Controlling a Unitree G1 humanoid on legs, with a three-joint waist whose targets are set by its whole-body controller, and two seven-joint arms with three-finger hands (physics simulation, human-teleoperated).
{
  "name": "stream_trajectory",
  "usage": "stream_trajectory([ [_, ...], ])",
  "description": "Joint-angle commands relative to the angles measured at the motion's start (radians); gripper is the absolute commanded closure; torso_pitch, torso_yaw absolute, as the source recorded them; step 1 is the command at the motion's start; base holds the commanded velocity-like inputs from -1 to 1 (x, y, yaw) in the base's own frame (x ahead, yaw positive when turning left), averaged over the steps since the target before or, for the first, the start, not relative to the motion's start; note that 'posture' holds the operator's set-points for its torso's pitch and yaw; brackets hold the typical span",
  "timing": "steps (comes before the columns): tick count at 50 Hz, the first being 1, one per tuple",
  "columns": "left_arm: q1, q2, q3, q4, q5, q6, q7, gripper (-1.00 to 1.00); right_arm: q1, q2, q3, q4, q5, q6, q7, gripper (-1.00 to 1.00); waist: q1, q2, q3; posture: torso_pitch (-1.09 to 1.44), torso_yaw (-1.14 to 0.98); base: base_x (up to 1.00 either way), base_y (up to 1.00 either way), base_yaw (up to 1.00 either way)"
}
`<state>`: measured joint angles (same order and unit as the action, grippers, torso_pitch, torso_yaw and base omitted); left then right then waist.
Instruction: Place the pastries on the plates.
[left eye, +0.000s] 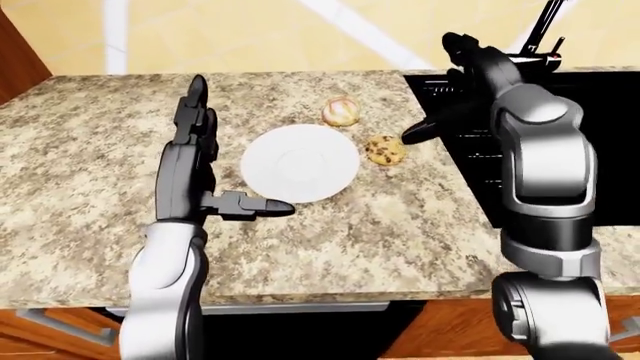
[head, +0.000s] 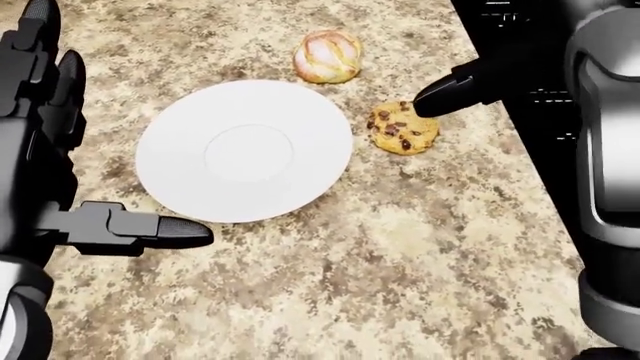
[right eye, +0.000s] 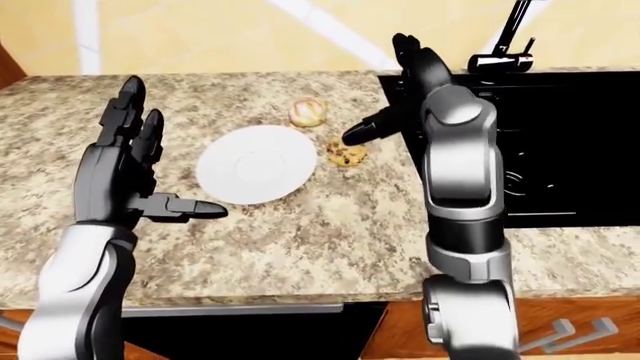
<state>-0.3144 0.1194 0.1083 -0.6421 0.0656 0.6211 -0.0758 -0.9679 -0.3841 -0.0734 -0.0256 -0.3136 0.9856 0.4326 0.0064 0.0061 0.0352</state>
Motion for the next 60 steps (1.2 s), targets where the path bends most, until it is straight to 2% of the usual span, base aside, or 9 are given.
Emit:
stream_trajectory([
  [1,-0.021,0.008,0.009,-0.034,0.002,-0.021,0.002,-1.00,-0.057,-0.009,-0.011,0.013,-0.041,-0.062,0.029,-1.00,0.000,-0.002,-0.026,0.00,0.00,0.00,0.00,0.00],
  [11,-0.019,0.003,0.003,-0.024,0.007,-0.029,0.002,-1.00,-0.144,0.005,0.010,0.265,-0.139,-0.241,0.141,-1.00,-0.003,0.003,-0.030,0.00,0.00,0.00,0.00,0.00],
  [22,-0.007,0.004,0.009,-0.009,0.008,-0.049,0.002,-1.00,-0.171,0.028,0.010,0.512,-0.193,-0.418,0.171,-1.00,-0.006,0.004,-0.038,0.00,0.00,0.00,0.00,0.00],
  [28,-0.005,0.005,0.009,-0.013,0.011,-0.050,0.002,-1.00,-0.182,0.049,0.020,0.556,-0.221,-0.457,0.188,-1.00,-0.005,0.006,-0.037,0.00,0.00,0.00,0.00,0.00],
  [34,0.002,0.005,0.013,-0.018,0.009,-0.051,0.000,-1.00,-0.212,0.072,0.024,0.639,-0.227,-0.508,0.157,-1.00,-0.007,0.008,-0.037,0.00,0.00,0.00,0.00,0.00],
  [39,0.010,0.006,0.017,-0.019,0.007,-0.058,-0.002,-1.00,-0.192,0.090,0.029,0.658,-0.230,-0.530,0.145,-1.00,-0.006,0.006,-0.036,0.00,0.00,0.00,0.00,0.00],
  [49,0.008,0.006,0.018,-0.020,0.006,-0.053,-0.001,-1.00,-0.158,0.098,0.042,0.630,-0.277,-0.520,0.189,-1.00,-0.003,0.004,-0.032,0.00,0.00,0.00,0.00,0.00],
  [60,0.010,0.009,0.022,-0.023,0.003,-0.052,-0.003,-1.00,-0.139,0.111,0.041,0.650,-0.300,-0.543,0.170,-1.00,-0.002,0.004,-0.033,0.00,0.00,0.00,0.00,0.00],
])
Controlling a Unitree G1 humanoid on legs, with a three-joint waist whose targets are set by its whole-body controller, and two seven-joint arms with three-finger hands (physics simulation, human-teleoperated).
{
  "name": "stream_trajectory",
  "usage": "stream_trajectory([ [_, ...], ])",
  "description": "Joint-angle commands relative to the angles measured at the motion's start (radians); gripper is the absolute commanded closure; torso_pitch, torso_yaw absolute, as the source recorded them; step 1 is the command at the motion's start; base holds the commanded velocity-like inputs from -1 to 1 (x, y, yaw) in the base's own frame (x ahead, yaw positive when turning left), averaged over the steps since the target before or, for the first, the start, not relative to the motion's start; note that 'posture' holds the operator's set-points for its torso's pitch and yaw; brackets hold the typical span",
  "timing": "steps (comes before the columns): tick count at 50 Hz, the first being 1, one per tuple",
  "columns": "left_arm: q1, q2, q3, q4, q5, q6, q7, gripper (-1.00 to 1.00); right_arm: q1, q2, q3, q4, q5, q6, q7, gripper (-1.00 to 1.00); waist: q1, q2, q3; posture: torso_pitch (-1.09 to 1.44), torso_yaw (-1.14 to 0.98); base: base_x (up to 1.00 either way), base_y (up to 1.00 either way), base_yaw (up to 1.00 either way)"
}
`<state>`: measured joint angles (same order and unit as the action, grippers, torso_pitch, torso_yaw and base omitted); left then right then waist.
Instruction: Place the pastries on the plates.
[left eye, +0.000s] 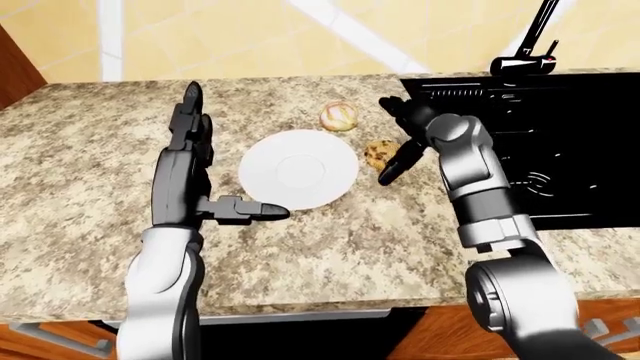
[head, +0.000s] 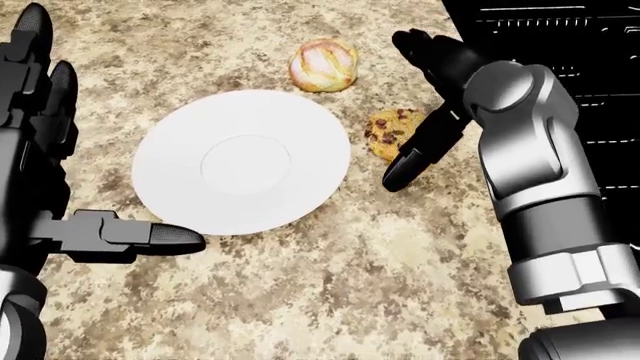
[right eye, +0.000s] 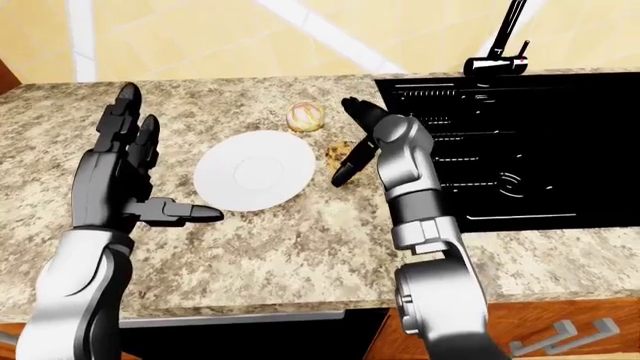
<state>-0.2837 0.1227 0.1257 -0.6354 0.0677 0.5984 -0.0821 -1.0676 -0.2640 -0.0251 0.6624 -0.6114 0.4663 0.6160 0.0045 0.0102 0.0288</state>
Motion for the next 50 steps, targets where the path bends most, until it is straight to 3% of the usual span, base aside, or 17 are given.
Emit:
stream_trajectory([
  [1,-0.021,0.006,0.005,-0.030,0.001,-0.029,0.003,-1.00,-0.038,-0.008,-0.009,-0.033,-0.001,-0.029,-0.018,-1.00,0.000,0.000,-0.026,0.00,0.00,0.00,0.00,0.00],
  [7,-0.011,0.007,0.007,-0.036,0.000,-0.032,0.001,-1.00,-0.040,-0.003,-0.009,0.000,0.003,-0.063,-0.047,-1.00,0.000,0.001,-0.027,0.00,0.00,0.00,0.00,0.00],
  [12,-0.012,0.008,0.009,-0.040,0.003,-0.028,0.001,-1.00,-0.031,-0.003,-0.009,0.000,0.008,-0.071,-0.051,-0.65,0.001,0.001,-0.028,0.00,0.00,0.00,0.00,0.00],
  [23,-0.014,0.007,0.007,-0.038,0.009,-0.028,0.004,-1.00,-0.026,-0.004,-0.006,-0.013,-0.001,-0.076,-0.043,-0.36,0.000,0.000,-0.031,0.00,0.00,0.00,0.00,0.00],
  [50,-0.024,0.022,0.029,-0.076,-0.006,0.007,0.006,-1.00,0.057,0.018,0.022,-0.092,-0.159,-0.177,-0.007,-0.02,-0.001,0.000,-0.038,0.00,0.00,0.00,0.00,0.00],
])
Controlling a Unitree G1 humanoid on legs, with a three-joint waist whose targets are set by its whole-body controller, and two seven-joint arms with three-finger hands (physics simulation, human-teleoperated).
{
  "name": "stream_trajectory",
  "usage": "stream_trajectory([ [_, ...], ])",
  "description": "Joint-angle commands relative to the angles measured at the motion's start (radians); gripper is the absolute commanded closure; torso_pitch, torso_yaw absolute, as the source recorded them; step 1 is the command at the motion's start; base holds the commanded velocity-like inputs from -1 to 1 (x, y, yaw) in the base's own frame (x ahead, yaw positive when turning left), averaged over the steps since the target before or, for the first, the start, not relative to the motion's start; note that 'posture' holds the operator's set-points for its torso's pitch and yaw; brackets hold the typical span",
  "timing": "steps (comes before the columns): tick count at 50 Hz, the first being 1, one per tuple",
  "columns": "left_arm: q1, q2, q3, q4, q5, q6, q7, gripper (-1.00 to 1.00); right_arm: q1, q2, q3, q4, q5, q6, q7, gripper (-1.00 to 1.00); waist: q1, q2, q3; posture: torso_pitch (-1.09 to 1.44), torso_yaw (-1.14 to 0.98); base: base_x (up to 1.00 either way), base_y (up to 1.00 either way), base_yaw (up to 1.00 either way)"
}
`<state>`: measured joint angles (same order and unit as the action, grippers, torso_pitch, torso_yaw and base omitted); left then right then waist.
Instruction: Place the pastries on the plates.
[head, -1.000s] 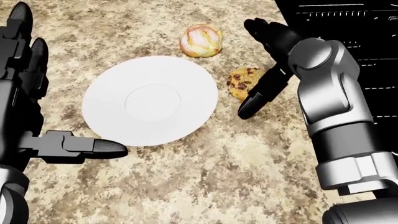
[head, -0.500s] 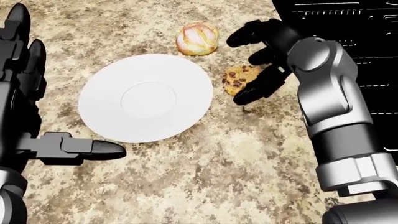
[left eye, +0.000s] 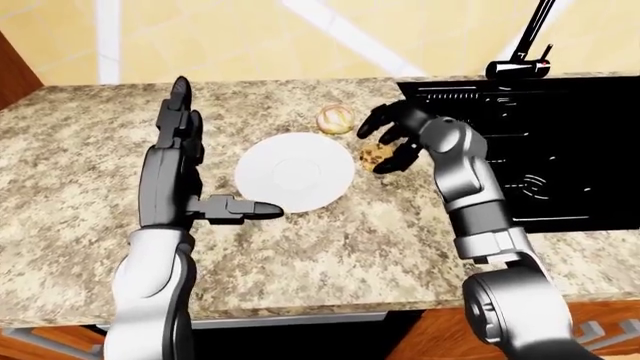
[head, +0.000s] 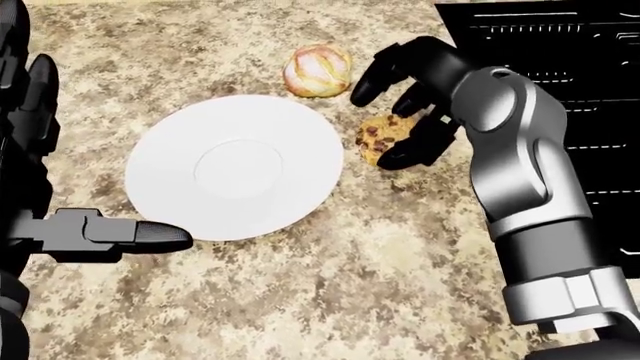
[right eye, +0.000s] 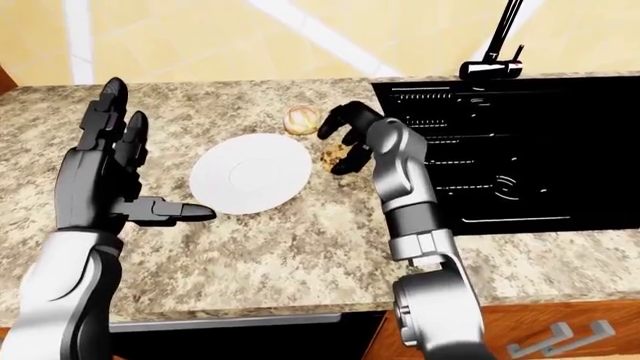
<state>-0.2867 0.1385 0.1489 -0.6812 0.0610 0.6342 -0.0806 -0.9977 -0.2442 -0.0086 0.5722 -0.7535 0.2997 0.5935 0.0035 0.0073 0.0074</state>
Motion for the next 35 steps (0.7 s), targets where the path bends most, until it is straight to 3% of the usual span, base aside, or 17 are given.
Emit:
stream_trajectory([
  [1,-0.019,0.006,0.004,-0.031,0.002,-0.030,0.005,-1.00,-0.005,-0.001,0.008,-0.010,-0.026,-0.017,0.019,-0.01,0.000,0.003,-0.016,0.00,0.00,0.00,0.00,0.00],
  [18,-0.008,0.009,0.012,-0.047,-0.003,-0.026,0.001,-1.00,-0.028,-0.019,-0.014,-0.059,-0.068,-0.027,0.035,0.45,0.003,0.000,-0.010,0.00,0.00,0.00,0.00,0.00],
  [35,-0.028,0.010,0.004,-0.029,0.002,-0.025,0.004,-1.00,-0.114,-0.052,-0.024,-0.075,-0.074,-0.008,0.072,0.60,0.002,0.002,-0.001,0.00,0.00,0.00,0.00,0.00],
])
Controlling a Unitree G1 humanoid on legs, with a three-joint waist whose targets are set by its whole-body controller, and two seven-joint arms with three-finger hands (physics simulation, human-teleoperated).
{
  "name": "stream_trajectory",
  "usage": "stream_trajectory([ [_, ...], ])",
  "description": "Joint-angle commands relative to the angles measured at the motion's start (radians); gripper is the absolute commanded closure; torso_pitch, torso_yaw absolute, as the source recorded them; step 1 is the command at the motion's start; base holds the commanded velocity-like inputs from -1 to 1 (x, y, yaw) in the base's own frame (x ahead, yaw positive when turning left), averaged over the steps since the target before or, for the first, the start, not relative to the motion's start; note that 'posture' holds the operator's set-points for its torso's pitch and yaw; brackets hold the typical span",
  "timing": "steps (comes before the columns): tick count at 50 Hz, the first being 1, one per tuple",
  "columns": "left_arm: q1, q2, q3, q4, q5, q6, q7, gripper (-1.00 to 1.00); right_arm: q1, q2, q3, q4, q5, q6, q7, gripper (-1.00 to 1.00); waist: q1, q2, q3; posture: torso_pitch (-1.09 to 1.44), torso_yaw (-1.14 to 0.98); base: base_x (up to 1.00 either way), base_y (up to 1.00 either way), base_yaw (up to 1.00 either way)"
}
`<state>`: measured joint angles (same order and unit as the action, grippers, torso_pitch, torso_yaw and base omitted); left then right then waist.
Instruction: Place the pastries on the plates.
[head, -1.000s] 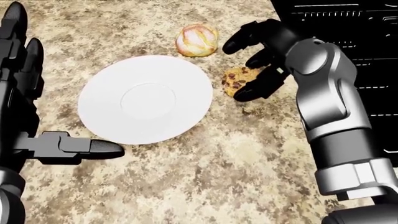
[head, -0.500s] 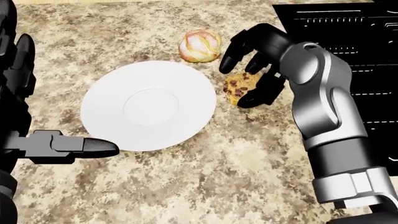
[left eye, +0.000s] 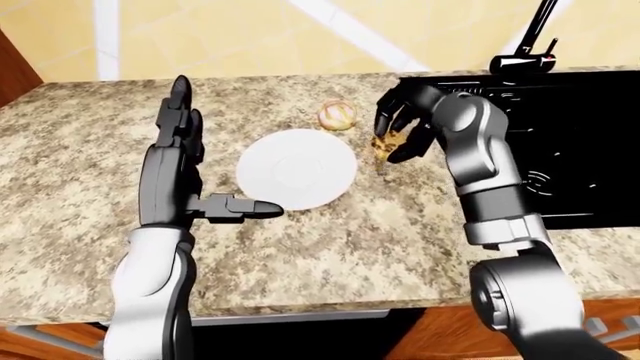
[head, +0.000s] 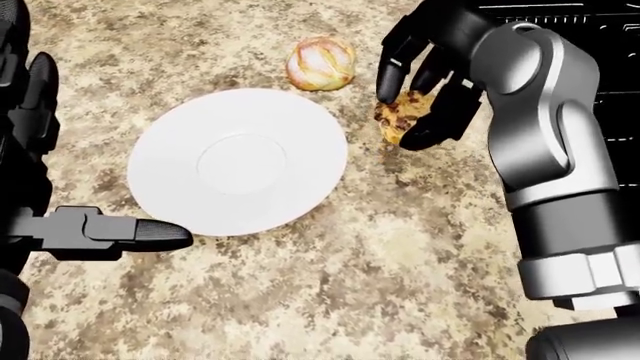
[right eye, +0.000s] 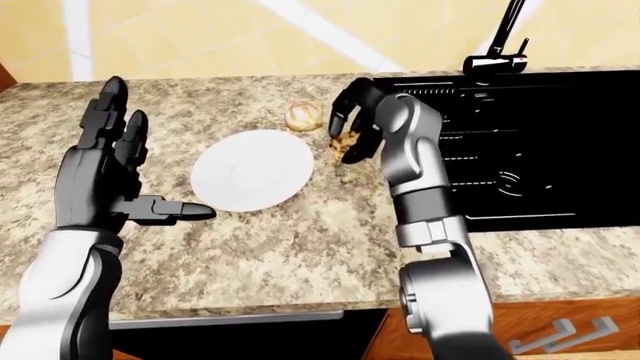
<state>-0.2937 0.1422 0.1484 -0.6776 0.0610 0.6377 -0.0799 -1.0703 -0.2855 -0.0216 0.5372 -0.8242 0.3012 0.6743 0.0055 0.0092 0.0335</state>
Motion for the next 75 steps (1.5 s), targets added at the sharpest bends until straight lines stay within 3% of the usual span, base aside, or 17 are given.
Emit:
stream_trajectory([
  [1,-0.023,0.007,0.006,-0.035,0.001,-0.025,0.003,-1.00,-0.044,-0.012,-0.011,-0.052,-0.005,-0.006,-0.001,0.61,0.000,0.000,-0.027,0.00,0.00,0.00,0.00,0.00],
  [12,-0.015,0.005,0.008,-0.039,-0.001,-0.029,0.000,-1.00,-0.125,0.044,0.006,-0.063,0.014,0.022,0.029,0.65,-0.003,0.005,-0.023,0.00,0.00,0.00,0.00,0.00],
  [19,-0.002,0.004,0.013,-0.037,-0.004,-0.041,0.000,-1.00,-0.250,0.087,0.020,0.144,0.062,-0.049,-0.059,0.67,-0.007,0.013,-0.025,0.00,0.00,0.00,0.00,0.00],
  [34,-0.004,0.000,0.035,-0.057,-0.036,-0.009,0.007,-1.00,-0.385,0.165,0.041,0.412,0.131,-0.169,-0.181,0.72,-0.011,0.023,-0.026,0.00,0.00,0.00,0.00,0.00],
  [47,-0.004,0.012,0.047,-0.085,-0.073,0.032,0.026,-1.00,-0.397,0.210,0.052,0.445,0.159,-0.184,-0.209,0.73,0.011,0.026,-0.026,0.00,0.06,0.00,0.00,0.00],
  [62,0.020,0.022,0.036,-0.080,-0.048,-0.009,0.017,-1.00,-0.359,0.232,0.069,0.444,0.145,-0.187,-0.186,0.73,0.064,0.019,-0.028,0.00,0.12,0.00,0.00,0.00],
  [70,0.018,0.017,0.045,-0.078,-0.049,-0.010,0.013,-1.00,-0.349,0.239,0.070,0.468,0.145,-0.206,-0.160,0.69,0.078,0.017,-0.030,0.00,0.12,0.00,0.00,0.00],
  [75,0.010,0.017,0.042,-0.070,-0.047,-0.011,0.014,-1.00,-0.353,0.240,0.066,0.492,0.148,-0.225,-0.165,0.54,0.082,0.017,-0.031,0.00,0.12,0.00,0.00,0.00],
])
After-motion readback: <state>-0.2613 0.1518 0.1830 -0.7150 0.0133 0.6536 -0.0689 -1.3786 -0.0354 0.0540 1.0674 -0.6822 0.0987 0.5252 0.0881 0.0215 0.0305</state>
